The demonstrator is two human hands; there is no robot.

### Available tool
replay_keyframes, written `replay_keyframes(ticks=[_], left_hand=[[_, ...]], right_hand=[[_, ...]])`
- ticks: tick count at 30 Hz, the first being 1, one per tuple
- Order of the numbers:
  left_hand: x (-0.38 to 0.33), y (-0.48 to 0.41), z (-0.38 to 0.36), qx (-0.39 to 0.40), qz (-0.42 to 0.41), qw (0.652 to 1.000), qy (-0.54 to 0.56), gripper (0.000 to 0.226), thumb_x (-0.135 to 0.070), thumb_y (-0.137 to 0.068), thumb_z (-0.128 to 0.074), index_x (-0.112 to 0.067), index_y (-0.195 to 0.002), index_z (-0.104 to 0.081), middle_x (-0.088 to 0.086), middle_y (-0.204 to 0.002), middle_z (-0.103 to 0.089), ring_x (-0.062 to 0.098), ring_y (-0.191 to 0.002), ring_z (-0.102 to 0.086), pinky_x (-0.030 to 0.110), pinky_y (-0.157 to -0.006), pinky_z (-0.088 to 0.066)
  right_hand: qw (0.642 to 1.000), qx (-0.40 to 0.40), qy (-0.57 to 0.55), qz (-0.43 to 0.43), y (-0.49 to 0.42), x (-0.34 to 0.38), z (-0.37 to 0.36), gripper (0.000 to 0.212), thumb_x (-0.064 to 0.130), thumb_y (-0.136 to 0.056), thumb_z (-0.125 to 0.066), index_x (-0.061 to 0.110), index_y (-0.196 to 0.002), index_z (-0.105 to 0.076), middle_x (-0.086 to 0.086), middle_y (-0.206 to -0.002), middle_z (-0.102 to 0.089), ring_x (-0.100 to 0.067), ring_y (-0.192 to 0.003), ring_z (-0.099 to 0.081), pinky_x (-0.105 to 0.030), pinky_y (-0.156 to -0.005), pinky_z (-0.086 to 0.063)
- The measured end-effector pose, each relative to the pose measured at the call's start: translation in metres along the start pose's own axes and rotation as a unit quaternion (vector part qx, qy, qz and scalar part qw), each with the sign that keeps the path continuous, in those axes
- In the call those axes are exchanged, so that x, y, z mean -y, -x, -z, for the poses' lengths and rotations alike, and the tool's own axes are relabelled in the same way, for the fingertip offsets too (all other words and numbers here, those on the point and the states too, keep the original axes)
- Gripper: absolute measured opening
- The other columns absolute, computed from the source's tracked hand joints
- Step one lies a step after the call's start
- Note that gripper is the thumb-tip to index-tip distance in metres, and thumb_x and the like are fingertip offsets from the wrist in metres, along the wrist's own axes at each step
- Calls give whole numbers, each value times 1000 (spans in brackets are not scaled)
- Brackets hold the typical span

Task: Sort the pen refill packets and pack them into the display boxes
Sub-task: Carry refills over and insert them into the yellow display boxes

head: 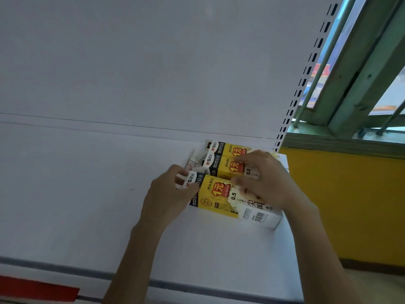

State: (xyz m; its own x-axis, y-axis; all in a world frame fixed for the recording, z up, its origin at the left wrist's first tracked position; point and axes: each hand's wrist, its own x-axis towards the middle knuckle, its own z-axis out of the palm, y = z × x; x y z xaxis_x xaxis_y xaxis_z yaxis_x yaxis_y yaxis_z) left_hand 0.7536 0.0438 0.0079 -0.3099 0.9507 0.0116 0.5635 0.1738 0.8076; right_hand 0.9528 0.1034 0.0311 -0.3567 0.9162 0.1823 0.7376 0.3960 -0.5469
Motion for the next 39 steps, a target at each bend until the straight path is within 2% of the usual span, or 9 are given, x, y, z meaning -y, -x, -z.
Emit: replay_keyframes(ticks=[6,11,14,18,24,28,33,37,39], left_hand=[[-8,1,3,10,28,997,-76,27,-38,-80,-62,-26,-101,-50,-6,-89,-60,14,-83,-62,32,-71,-52],[-15,11,-2,-42,-156,982,-97,41,-31,-74,-68,-29,-113,-54,-10,-113,-42,7,-106,-38,28,-85,-40],[-14,12,-8,32,-175,976,-125,52,-46,-70,-72,-33,-116,-52,-13,-115,-35,8,-113,-31,29,-94,-40],[-2,9,-13,21,-180,974,-137,57,-46,-70,-74,-32,-119,-49,-9,-125,-36,6,-116,-25,22,-88,-40],[-1,-2,-14,-10,-173,977,-126,52,-44,-67,-76,-29,-112,-54,-8,-117,-39,9,-114,-31,23,-81,-41],[-6,-18,-22,-60,-154,976,-143,50,-41,-72,-73,-24,-115,-56,-1,-123,-41,14,-118,-29,20,-80,-33],[-35,0,-3,-263,-253,930,53,44,-46,-79,-51,-18,-113,-54,-3,-116,-55,8,-107,-46,6,-87,-32],[-63,15,16,-111,-282,937,173,57,-62,-71,-53,-57,-123,-28,-15,-129,-50,-1,-112,-53,13,-85,-44],[-61,16,17,-71,-279,939,188,55,-56,-77,-54,-61,-123,-26,-20,-121,-56,-5,-103,-58,9,-75,-47]], right_hand=[[1000,0,31,-1,-20,-13,-2,39,37,-82,-65,21,-118,-60,7,-108,-51,-14,-111,-43,-29,-90,-37],[996,47,80,-4,-31,-10,1,48,45,-72,-71,23,-113,-58,7,-104,-51,-10,-98,-44,-28,-82,-40],[995,57,86,-13,-35,-4,2,53,44,-66,-76,24,-112,-57,6,-105,-54,-10,-95,-47,-28,-81,-42],[995,55,83,-24,-36,2,0,55,37,-65,-79,23,-114,-58,6,-107,-56,-11,-95,-51,-31,-85,-46],[994,-104,7,24,-28,17,25,46,29,-68,-75,20,-110,-60,6,-97,-46,-2,-82,-47,-11,-65,-34],[970,-234,-16,66,-21,41,51,52,32,-66,-76,16,-113,-59,7,-99,-46,-2,-82,-44,-5,-70,-29],[942,-301,-137,63,2,60,58,42,48,-61,-75,34,-92,-51,6,-98,-56,-1,-86,-54,-12,-67,-41],[964,-196,-174,54,14,74,27,35,38,-61,-75,31,-83,-48,8,-90,-56,-1,-80,-57,-16,-60,-47],[967,-137,-198,78,18,73,14,34,30,-63,-78,25,-83,-51,7,-89,-58,-6,-82,-59,-23,-62,-49]])
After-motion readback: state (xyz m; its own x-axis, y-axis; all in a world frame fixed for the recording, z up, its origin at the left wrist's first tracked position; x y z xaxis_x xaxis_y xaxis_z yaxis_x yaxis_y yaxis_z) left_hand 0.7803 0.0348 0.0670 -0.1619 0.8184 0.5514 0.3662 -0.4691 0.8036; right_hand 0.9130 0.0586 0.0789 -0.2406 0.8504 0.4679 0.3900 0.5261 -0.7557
